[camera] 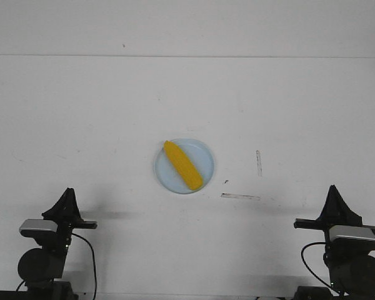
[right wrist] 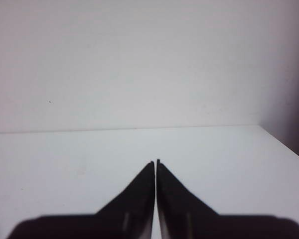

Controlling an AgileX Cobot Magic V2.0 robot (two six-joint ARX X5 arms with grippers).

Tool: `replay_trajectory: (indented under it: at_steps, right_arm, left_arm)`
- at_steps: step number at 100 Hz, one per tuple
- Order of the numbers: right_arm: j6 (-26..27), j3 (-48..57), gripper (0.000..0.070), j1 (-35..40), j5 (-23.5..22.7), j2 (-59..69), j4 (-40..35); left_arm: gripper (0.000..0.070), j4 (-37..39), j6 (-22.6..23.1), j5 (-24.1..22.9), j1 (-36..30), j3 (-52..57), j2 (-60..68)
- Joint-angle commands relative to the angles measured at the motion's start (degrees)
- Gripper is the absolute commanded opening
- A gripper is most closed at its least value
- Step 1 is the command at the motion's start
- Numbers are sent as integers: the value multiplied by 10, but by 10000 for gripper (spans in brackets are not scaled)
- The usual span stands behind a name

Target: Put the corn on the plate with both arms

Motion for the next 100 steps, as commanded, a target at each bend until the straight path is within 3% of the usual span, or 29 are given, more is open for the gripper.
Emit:
replay_trajectory:
  at_steps: [1,65,100]
  right_arm:
    - [6,2,2,1,0,-1,6]
    - [6,2,2,1,0,-1,6]
    - [6,-111,2,29,-10,-60,117]
  left_arm:
    - [1,7,-1,-2,0,-12,-1]
    - [1,7,-1,-2,0,-12,-1]
    - [1,6,-1,-2,0,-12,-1]
